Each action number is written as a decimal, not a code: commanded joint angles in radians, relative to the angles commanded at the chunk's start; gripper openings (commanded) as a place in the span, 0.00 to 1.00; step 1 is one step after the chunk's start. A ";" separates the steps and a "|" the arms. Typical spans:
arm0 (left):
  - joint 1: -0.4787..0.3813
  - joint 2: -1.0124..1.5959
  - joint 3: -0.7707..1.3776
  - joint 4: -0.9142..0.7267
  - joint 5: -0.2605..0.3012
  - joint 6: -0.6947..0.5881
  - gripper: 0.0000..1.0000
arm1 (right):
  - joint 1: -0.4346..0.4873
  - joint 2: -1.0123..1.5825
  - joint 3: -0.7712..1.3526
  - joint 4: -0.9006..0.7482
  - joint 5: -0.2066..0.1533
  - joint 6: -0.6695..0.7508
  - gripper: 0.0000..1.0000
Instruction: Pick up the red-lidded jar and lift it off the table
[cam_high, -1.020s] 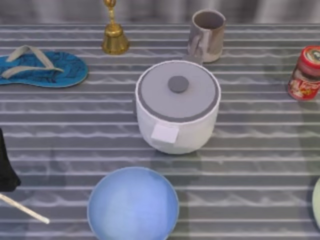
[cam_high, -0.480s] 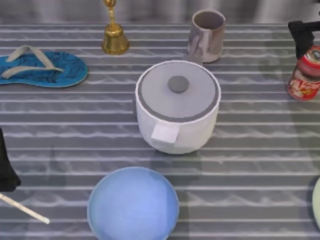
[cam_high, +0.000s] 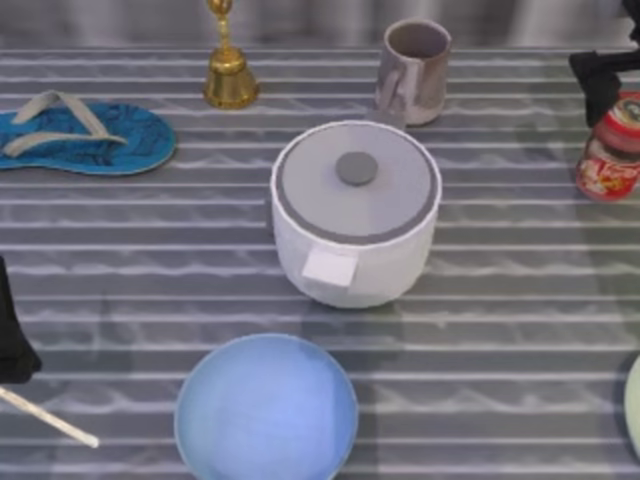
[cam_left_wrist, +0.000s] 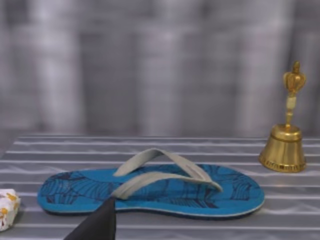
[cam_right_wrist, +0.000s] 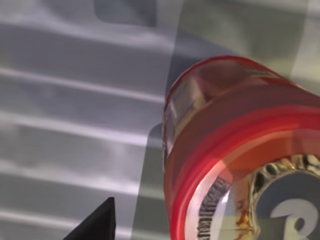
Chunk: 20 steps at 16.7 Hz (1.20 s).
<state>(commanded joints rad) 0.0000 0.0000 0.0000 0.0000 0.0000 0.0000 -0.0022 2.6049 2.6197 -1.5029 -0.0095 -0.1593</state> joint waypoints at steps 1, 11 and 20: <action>0.000 0.000 0.000 0.000 0.000 0.000 1.00 | 0.001 -0.001 -0.003 0.003 0.000 -0.001 1.00; 0.000 0.000 0.000 0.000 0.000 0.000 1.00 | 0.009 -0.030 -0.252 0.224 0.000 0.002 1.00; 0.000 0.000 0.000 0.000 0.000 0.000 1.00 | 0.009 -0.030 -0.252 0.224 0.000 0.002 0.47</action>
<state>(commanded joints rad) 0.0000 0.0000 0.0000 0.0000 0.0000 0.0000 0.0066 2.5749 2.3682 -1.2792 -0.0100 -0.1576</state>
